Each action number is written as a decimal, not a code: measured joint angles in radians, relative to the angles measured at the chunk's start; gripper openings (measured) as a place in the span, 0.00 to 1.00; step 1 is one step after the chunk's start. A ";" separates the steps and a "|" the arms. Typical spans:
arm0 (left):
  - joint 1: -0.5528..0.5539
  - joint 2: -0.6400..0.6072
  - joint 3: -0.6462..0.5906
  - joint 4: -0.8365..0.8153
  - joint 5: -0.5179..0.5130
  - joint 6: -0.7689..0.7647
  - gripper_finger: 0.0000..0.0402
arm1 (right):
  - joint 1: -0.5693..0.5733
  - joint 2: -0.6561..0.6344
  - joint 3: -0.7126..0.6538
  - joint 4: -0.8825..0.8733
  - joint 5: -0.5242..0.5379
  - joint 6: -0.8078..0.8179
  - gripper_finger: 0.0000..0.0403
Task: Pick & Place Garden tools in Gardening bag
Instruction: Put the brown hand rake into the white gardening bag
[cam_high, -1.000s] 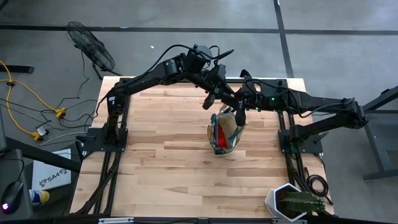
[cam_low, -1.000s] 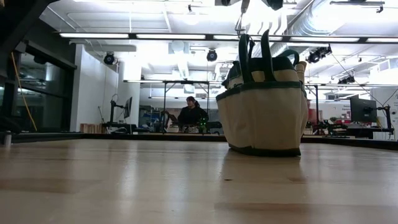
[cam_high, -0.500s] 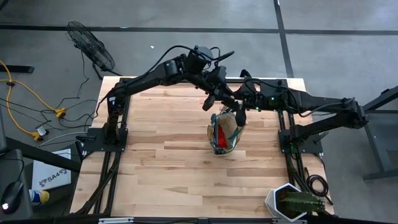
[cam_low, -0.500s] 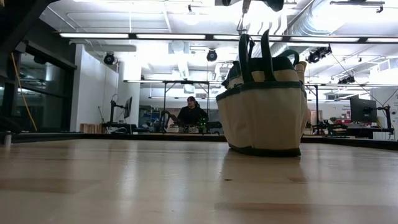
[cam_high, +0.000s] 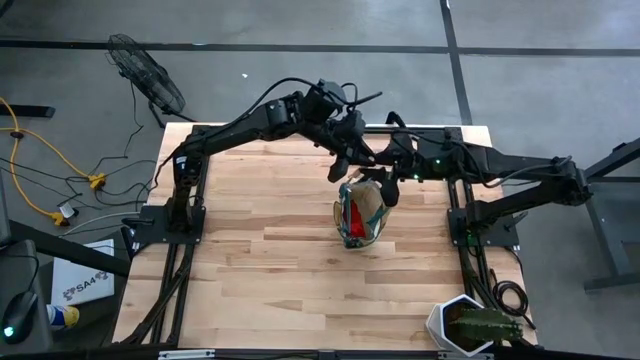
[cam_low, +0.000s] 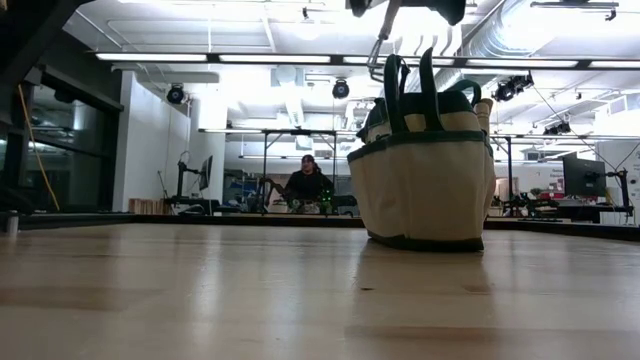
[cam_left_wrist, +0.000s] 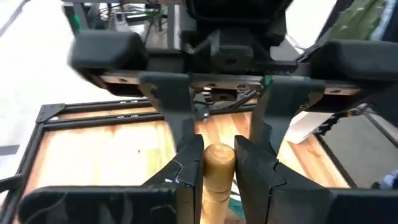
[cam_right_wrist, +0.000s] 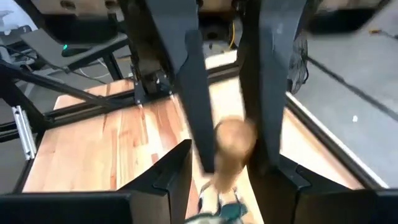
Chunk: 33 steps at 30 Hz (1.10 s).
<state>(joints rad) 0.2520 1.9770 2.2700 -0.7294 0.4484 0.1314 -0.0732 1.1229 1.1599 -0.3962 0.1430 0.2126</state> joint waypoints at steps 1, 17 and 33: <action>0.000 -0.001 0.000 -0.002 -0.011 0.000 0.15 | 0.004 -0.002 0.000 -0.016 0.000 0.009 0.35; 0.002 -0.093 0.002 -0.138 -0.223 0.049 0.15 | 0.086 -0.104 -0.002 -0.234 0.174 0.132 0.35; -0.043 -0.091 -0.124 -0.159 -0.340 -0.027 0.15 | 0.222 -0.181 -0.003 -0.471 0.235 0.270 0.35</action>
<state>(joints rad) 0.2093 1.8858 2.1461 -0.8888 0.1079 0.1048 0.1486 0.9420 1.1564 -0.8672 0.3782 0.4822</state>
